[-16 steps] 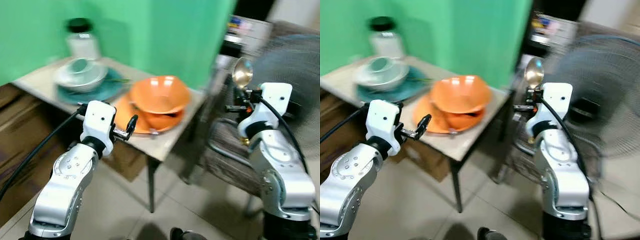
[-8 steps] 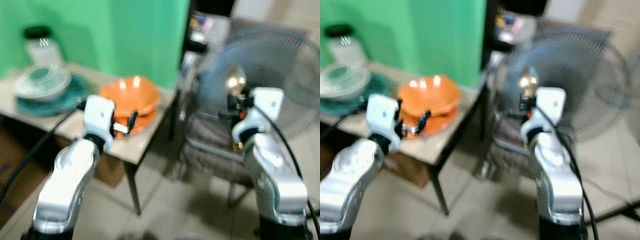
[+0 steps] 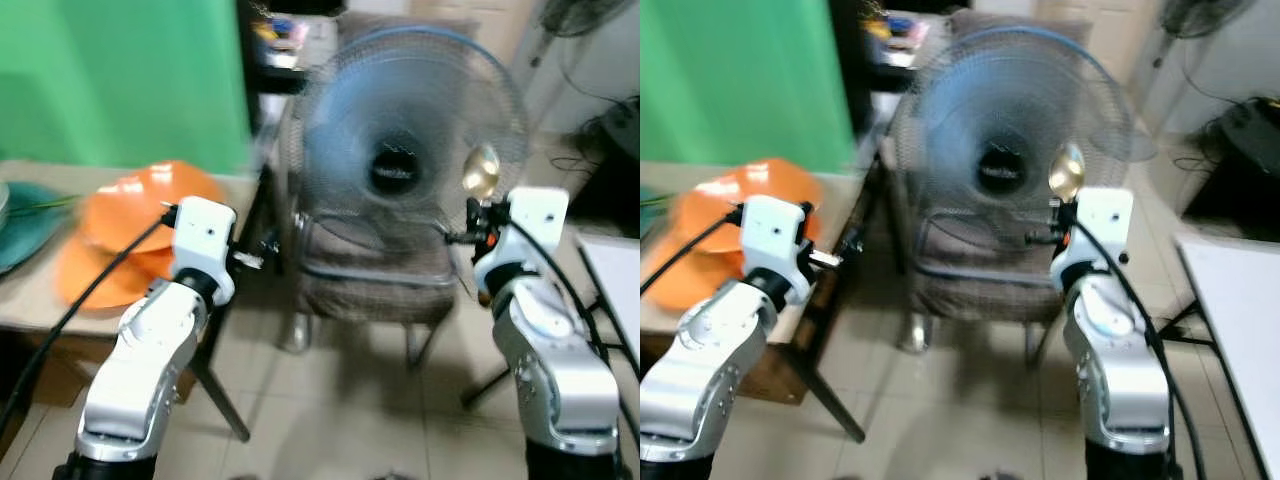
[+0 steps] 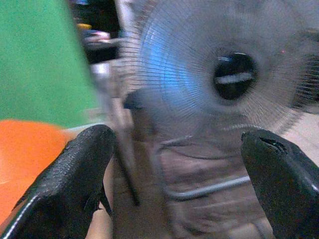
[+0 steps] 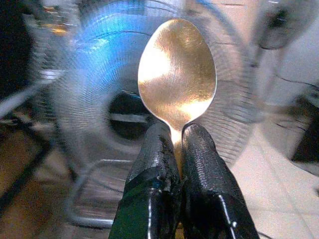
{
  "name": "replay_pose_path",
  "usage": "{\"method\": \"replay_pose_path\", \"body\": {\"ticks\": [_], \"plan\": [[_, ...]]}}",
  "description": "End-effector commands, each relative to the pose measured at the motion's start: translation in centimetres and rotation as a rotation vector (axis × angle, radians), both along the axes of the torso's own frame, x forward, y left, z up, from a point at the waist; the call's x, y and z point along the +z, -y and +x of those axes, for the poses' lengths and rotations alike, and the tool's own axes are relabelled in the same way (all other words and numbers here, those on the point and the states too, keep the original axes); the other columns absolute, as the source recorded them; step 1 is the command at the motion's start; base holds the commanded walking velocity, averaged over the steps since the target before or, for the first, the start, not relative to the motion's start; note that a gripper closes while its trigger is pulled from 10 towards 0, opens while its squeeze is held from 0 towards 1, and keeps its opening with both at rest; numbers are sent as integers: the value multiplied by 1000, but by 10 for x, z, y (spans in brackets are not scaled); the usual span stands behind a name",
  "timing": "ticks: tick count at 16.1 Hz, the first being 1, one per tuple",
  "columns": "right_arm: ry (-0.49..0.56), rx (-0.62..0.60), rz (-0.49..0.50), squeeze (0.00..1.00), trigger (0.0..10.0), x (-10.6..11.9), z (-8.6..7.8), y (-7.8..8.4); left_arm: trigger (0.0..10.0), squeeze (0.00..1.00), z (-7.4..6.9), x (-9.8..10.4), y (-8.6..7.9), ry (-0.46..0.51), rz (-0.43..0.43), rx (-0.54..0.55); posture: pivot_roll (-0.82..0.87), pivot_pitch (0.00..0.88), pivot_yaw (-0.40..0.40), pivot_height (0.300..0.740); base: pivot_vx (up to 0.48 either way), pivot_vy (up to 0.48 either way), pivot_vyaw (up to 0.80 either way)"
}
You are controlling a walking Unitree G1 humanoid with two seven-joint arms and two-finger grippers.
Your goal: Setting the table
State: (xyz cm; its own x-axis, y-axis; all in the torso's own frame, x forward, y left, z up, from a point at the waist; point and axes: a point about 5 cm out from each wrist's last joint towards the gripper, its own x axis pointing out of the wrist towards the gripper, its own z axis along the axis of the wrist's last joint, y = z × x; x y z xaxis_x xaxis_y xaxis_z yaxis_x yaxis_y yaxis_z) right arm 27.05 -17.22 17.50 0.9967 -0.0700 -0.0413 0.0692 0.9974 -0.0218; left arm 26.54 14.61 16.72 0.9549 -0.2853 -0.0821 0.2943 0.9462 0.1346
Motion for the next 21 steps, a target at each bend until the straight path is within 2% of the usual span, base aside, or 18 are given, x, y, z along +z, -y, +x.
{"method": "replay_pose_path", "body": {"ticks": [1,5,8,10,14,17,21], "plan": [[28,-25,7,0,10000,7,-1,3,10000,0,0,2,1,14,9,-10,136,0,23,740,0,0,-769],[20,-78,75,0,10000,6,-3,6,10000,0,2,3,1,20,13,-18,131,0,31,740,0,0,-780],[25,-58,125,0,10000,7,2,3,10000,0,1,3,-1,36,23,8,165,0,-2,740,0,0,-777],[20,-45,73,0,10000,7,8,-1,10000,0,0,4,-5,38,14,23,172,0,-10,740,0,0,-766],[37,-56,35,0,10000,6,7,-1,10000,0,3,4,-5,32,-18,34,153,0,1,740,0,0,-730],[8,-26,65,0,10000,3,3,-4,10000,0,7,7,-5,44,-41,41,126,0,22,740,0,0,-748],[-40,-18,48,0,10000,-1,-2,-3,10000,0,11,7,-4,43,-49,42,116,0,29,740,0,0,-767]]}}
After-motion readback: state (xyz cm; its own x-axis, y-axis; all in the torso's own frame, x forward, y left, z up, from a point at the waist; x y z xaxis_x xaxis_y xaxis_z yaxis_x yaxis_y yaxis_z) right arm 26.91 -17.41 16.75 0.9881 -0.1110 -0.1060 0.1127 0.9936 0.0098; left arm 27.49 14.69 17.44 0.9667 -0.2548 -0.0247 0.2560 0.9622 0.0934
